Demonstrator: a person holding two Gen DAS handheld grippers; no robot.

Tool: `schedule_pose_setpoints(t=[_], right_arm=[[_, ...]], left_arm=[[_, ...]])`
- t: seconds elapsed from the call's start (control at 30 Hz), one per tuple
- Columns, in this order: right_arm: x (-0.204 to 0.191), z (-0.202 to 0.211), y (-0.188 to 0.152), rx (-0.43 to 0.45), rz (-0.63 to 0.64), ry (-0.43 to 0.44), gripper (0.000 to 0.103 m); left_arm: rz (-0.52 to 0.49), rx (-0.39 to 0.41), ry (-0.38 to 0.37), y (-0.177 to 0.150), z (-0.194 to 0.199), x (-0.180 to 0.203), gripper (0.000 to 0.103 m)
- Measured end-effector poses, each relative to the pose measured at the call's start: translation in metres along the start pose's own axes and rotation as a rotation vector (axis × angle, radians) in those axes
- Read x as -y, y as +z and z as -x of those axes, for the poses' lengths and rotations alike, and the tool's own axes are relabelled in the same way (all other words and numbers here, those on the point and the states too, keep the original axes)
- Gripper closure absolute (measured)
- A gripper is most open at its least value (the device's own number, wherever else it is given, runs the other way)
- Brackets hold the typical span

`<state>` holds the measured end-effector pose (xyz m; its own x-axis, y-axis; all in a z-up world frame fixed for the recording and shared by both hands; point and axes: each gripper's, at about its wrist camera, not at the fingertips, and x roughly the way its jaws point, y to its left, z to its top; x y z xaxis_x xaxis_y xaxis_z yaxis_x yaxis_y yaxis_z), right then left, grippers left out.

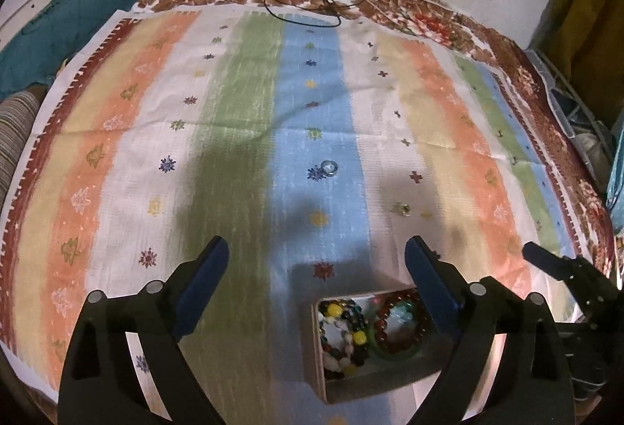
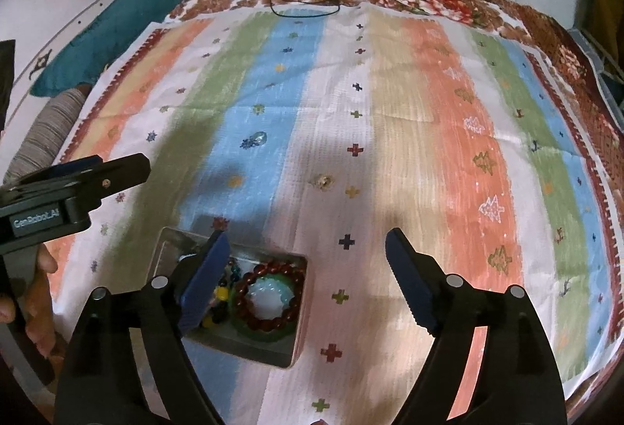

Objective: Organize jewelry
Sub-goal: 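Move both open tools forward to the two small rings on the cloth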

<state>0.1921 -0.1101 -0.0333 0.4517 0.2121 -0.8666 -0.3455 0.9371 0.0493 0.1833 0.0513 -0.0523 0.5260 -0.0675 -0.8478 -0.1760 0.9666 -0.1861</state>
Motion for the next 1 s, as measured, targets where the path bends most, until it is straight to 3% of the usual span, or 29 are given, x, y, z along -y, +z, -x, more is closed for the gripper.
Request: schedule_pose_setpoints(t=[0.3,1.0], right_arm=[[0.003,-0.017,0.009,-0.011,0.01,-0.03,0.018],[0.002,-0.054,0.027,-0.062,0.001,0.001,0.018]], left_arm=[[-0.004,-0.01,0.023,0.013,-0.017,0.001,0.011],[-0.08,-0.071,0.057,0.036,-0.069,0.016,0.011]])
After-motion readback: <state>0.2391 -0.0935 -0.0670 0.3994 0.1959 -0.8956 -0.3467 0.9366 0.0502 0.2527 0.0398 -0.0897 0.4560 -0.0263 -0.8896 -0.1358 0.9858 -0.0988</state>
